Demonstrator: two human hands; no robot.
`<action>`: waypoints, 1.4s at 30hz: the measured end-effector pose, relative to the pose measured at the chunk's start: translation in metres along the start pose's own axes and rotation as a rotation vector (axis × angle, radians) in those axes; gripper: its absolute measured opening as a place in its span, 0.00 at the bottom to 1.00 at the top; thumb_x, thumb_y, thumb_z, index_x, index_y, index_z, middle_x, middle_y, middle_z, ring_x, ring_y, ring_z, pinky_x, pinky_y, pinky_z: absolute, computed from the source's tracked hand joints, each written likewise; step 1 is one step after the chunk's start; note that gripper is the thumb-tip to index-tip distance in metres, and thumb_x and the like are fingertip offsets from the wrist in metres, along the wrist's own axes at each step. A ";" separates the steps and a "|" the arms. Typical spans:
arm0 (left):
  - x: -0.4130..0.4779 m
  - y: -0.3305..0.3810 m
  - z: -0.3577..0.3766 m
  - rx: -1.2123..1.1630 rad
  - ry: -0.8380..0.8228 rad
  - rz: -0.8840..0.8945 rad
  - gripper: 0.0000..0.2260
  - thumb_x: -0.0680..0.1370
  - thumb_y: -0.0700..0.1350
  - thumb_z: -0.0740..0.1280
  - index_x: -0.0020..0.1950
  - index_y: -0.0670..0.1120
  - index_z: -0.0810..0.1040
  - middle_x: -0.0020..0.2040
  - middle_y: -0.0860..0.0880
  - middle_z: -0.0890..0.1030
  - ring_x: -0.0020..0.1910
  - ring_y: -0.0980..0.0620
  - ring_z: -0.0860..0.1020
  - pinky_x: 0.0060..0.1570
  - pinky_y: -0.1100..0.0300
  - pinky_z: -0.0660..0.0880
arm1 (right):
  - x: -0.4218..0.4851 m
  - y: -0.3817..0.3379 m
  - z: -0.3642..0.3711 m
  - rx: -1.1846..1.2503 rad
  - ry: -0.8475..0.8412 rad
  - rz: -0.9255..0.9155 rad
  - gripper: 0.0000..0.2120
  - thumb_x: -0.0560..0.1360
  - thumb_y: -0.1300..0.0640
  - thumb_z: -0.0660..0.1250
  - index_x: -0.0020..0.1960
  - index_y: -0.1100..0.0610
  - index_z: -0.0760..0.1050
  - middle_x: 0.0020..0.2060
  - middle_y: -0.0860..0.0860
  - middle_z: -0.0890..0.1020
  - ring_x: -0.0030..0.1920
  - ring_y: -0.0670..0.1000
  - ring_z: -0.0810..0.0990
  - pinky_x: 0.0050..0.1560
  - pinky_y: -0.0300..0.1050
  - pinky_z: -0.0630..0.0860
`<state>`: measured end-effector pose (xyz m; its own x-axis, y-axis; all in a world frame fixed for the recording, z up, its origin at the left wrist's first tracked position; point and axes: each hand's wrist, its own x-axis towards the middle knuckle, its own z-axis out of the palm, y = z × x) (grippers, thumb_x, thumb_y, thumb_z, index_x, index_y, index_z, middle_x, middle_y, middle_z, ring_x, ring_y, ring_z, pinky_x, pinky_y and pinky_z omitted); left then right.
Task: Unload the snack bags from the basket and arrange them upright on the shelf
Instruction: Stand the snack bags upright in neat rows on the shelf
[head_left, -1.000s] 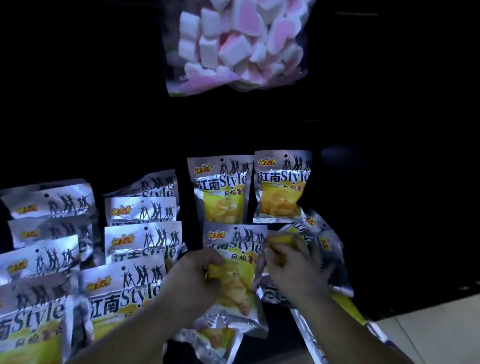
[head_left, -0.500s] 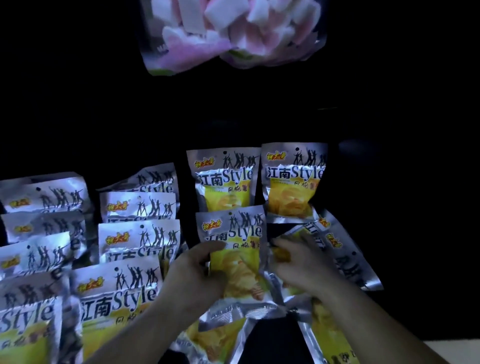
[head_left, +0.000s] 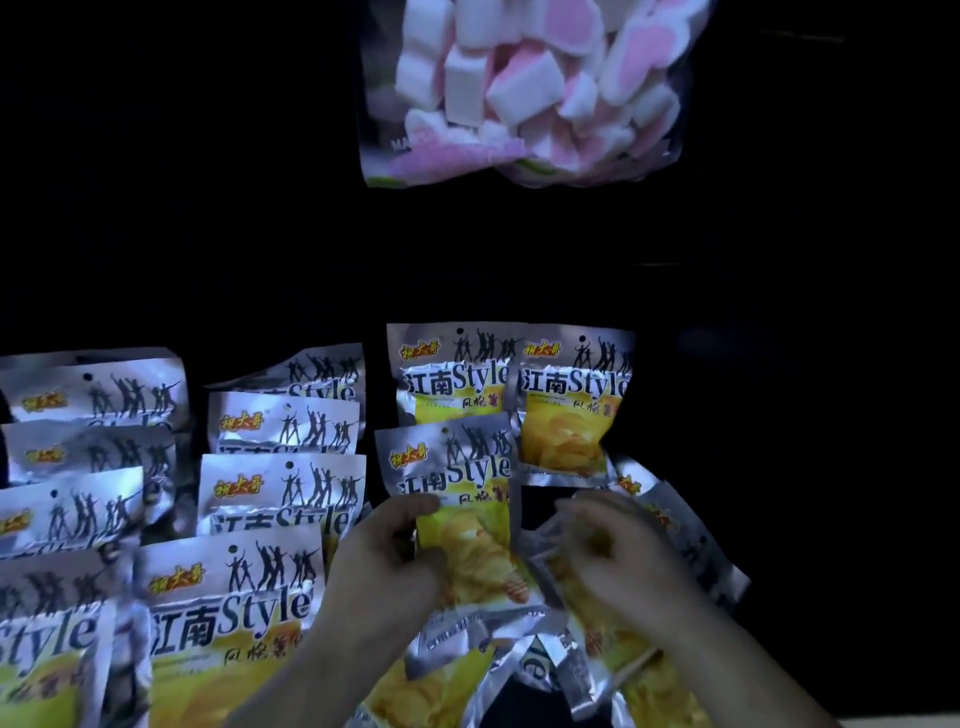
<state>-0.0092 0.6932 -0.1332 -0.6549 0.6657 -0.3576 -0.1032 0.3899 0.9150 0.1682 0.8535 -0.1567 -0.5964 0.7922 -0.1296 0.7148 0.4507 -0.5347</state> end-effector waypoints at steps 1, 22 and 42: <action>0.000 -0.001 -0.002 0.003 0.000 0.009 0.22 0.74 0.30 0.65 0.56 0.55 0.82 0.31 0.48 0.81 0.29 0.46 0.77 0.30 0.53 0.75 | 0.000 -0.005 0.001 0.037 0.054 -0.006 0.17 0.79 0.49 0.68 0.68 0.40 0.75 0.59 0.35 0.70 0.65 0.43 0.74 0.66 0.42 0.73; 0.009 0.027 -0.012 -0.237 0.101 0.130 0.08 0.75 0.30 0.73 0.50 0.37 0.77 0.42 0.31 0.81 0.29 0.51 0.79 0.26 0.66 0.74 | -0.003 -0.068 0.000 0.778 -0.120 0.016 0.29 0.77 0.67 0.71 0.64 0.34 0.75 0.47 0.39 0.85 0.45 0.41 0.84 0.44 0.37 0.81; 0.034 0.054 -0.022 -0.135 0.166 0.303 0.10 0.78 0.29 0.67 0.50 0.42 0.83 0.43 0.48 0.85 0.38 0.61 0.81 0.35 0.72 0.75 | 0.045 -0.095 0.001 0.459 0.103 -0.120 0.21 0.75 0.54 0.76 0.55 0.36 0.67 0.53 0.40 0.79 0.42 0.44 0.82 0.42 0.49 0.82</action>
<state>-0.0538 0.7234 -0.0916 -0.7820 0.6219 -0.0412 0.0240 0.0961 0.9951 0.0730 0.8455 -0.1123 -0.6089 0.7928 0.0259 0.3946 0.3311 -0.8571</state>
